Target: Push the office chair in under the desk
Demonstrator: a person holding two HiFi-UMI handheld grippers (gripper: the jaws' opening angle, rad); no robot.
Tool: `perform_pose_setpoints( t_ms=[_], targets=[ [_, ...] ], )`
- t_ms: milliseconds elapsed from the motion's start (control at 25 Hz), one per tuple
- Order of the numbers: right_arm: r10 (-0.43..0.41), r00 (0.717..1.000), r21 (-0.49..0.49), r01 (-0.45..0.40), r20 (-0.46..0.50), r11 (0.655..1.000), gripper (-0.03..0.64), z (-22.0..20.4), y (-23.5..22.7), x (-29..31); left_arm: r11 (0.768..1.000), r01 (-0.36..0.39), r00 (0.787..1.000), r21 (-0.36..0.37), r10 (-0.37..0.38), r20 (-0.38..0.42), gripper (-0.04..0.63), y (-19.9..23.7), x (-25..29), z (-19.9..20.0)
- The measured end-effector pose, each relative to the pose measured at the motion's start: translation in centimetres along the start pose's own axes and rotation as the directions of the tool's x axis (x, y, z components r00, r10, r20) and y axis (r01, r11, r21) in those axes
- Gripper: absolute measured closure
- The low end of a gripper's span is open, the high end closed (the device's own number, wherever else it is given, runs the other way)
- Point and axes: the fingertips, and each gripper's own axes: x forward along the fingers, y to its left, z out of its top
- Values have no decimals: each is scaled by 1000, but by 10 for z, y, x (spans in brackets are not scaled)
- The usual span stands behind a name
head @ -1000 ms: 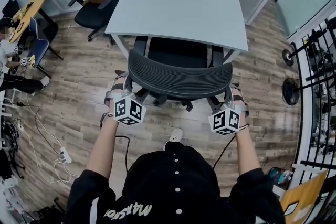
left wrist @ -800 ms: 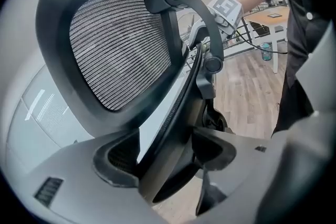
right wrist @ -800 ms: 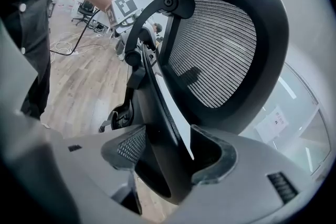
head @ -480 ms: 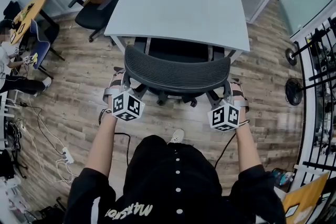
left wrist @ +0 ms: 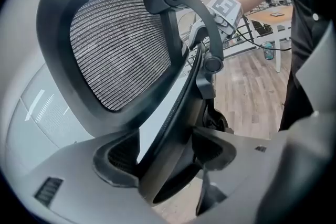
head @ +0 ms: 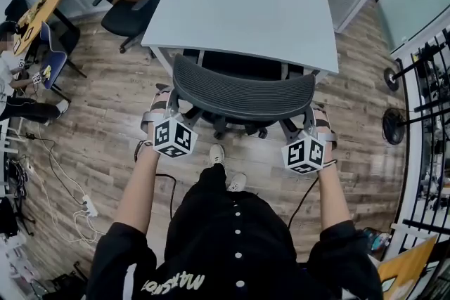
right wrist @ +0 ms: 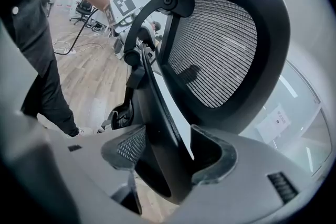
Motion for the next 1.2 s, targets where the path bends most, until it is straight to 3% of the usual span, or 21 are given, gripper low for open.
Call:
perform_pose_setpoints(
  t_ms=[1200],
  targets=[
    [-8,1000,11,9,-26,1000,339,5,-40,56,1000,5,1000,17,-5,18,272,52,51,-10]
  ],
)
